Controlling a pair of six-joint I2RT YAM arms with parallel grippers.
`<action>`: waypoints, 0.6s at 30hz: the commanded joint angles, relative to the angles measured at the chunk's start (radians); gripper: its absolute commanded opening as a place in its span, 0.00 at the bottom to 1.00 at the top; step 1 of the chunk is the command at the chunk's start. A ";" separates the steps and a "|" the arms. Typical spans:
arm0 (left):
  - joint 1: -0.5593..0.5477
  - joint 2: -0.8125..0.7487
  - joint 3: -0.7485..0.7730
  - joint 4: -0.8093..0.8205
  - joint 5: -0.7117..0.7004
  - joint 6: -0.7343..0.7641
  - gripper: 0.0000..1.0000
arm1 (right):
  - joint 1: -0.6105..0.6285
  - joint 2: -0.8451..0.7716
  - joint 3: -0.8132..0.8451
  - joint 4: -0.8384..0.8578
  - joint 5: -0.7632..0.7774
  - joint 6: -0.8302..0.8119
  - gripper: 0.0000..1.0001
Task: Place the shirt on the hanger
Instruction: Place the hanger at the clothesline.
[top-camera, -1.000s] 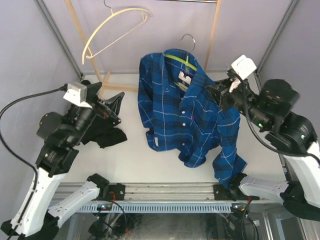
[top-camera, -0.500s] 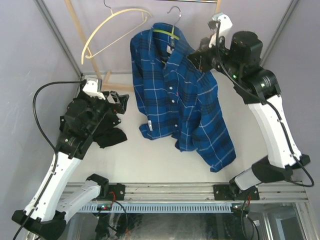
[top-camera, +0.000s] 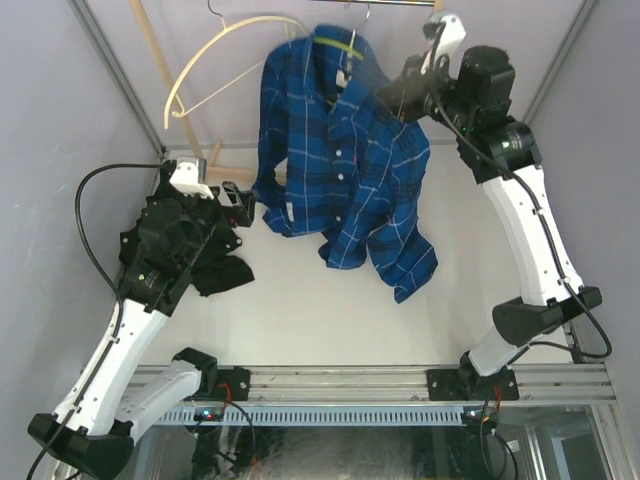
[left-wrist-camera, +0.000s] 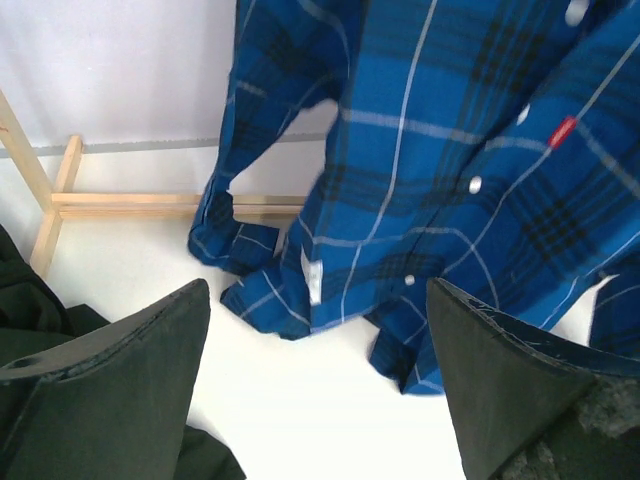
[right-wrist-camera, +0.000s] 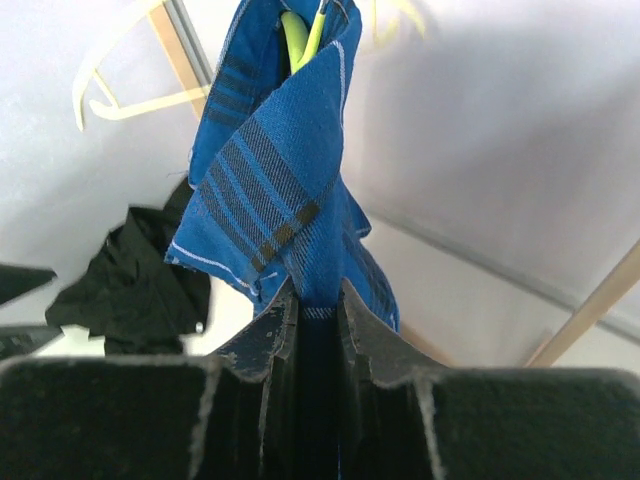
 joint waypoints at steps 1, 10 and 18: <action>0.010 0.009 -0.010 0.035 -0.027 -0.028 0.91 | 0.005 -0.128 -0.225 0.248 -0.009 0.034 0.00; 0.025 0.036 -0.005 -0.036 -0.161 -0.040 0.91 | -0.038 -0.137 -0.334 0.428 0.019 0.155 0.00; 0.030 0.069 0.016 -0.076 -0.166 -0.042 0.92 | -0.047 -0.083 -0.332 0.564 0.033 0.232 0.00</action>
